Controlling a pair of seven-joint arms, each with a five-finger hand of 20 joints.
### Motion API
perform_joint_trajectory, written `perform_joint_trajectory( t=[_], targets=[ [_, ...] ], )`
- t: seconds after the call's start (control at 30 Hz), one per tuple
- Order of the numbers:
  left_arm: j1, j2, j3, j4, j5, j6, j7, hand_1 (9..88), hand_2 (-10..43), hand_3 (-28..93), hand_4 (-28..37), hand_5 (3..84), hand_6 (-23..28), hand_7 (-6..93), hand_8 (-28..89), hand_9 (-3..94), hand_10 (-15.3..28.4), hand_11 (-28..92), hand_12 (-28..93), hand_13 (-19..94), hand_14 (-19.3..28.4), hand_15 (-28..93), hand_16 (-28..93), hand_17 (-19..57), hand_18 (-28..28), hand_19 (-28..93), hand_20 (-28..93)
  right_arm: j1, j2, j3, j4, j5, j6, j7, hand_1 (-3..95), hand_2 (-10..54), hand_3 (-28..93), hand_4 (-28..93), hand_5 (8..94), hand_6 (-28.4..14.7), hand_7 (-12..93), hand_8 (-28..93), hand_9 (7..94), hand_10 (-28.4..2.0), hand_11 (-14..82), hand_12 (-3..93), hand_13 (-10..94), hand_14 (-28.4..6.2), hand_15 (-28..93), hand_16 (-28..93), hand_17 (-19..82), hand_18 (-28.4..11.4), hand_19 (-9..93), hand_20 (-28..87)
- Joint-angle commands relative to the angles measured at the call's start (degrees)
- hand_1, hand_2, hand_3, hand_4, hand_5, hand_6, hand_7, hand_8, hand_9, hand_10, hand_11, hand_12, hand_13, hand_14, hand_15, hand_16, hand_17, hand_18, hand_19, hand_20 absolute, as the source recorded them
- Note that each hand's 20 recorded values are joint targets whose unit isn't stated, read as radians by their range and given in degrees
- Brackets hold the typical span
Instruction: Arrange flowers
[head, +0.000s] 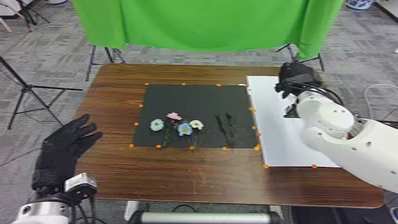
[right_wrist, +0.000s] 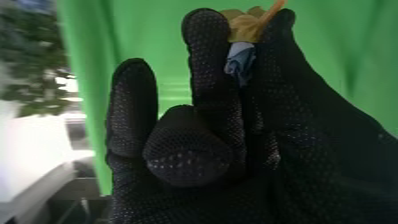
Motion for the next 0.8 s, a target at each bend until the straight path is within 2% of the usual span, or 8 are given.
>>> perform_joint_trajectory(
  t=[0.03,0.27,0.57,0.7,0.73,0.8],
  targets=[
    [-0.5,-0.17,-0.13,-0.4,0.73,-1.23,-2.34,25.0,6.2,83,-20.3,42.0,11.9,15.2,-10,37.8,20.0,28,9,29,26.7,55,-12,-8.7,22.7,61,1,3.3,-14.9,-4.0,0.0,-0.9,-1.3,-0.5,53.5,-9.5,82,-28,76.6,2.2,41,-4,93.0,-6.3,13.5,35.2,85,-0.3,80,16,40,-15.2,93,-2],
    [-0.9,-0.02,-0.15,-0.25,0.67,-1.21,-2.31,24.9,6.1,83,-20.4,41.9,11.9,15.2,-10,37.6,19.9,28,8,29,26.6,55,-11,-8.7,22.7,61,1,3.1,-19.1,-6.4,2.1,-1.0,-3.6,0.6,53.4,-9.5,82,-28,76.3,2.6,40,-4,92.9,-6.2,13.5,35.2,85,-0.3,80,17,39,-15.2,93,-2],
    [-0.4,-0.19,-0.34,-0.18,0.32,-0.93,-1.74,24.9,6.1,83,-20.3,41.9,11.8,15.2,-10,37.7,19.9,28,8,29,26.7,55,-11,-8.7,22.7,61,1,3.4,-18.3,-8.9,2.9,-0.1,-4.5,2.7,53.3,-9.5,82,-28,76.0,2.7,39,-4,92.9,-6.4,14.2,35.7,85,-0.6,81,17,39,-15.2,93,-1],
    [-1.1,-0.12,-0.22,0.08,0.36,-1.11,-1.69,24.9,6.1,83,-20.4,41.9,11.8,15.1,-10,37.7,20.0,28,8,29,26.7,55,-11,-8.7,22.7,61,1,3.8,-18.1,-9.9,3.6,-0.4,-4.6,3.4,53.1,-9.5,82,-28,75.9,2.8,39,-4,92.5,-6.5,14.5,35.8,85,-0.7,81,17,39,-15.3,93,-2],
    [-1.1,-0.16,-0.28,-0.01,0.49,-1.16,-2.02,25.0,6.1,83,-20.4,42.0,11.9,15.2,-10,37.7,20.0,28,8,29,26.8,55,-11,-8.7,22.7,61,1,3.1,-18.4,-9.1,3.7,-1.1,-5.4,4.4,53.1,-9.5,82,-28,75.8,2.8,39,-4,92.5,-6.5,14.5,35.8,84,-0.7,81,17,39,-15.3,93,-2],
    [-1.5,-0.21,-0.2,0.24,0.45,-1.71,-2.04,24.9,6.0,83,-20.3,42.0,11.9,15.2,-10,37.7,20.0,28,9,29,26.8,55,-11,-8.7,22.7,61,1,5.3,-17.9,-11.9,3.9,-0.2,-3.8,6.2,53.1,-9.5,82,-28,75.8,2.8,38,-4,92.2,-6.4,14.7,35.8,84,-0.7,81,17,39,-15.4,93,-2]
  ],
)
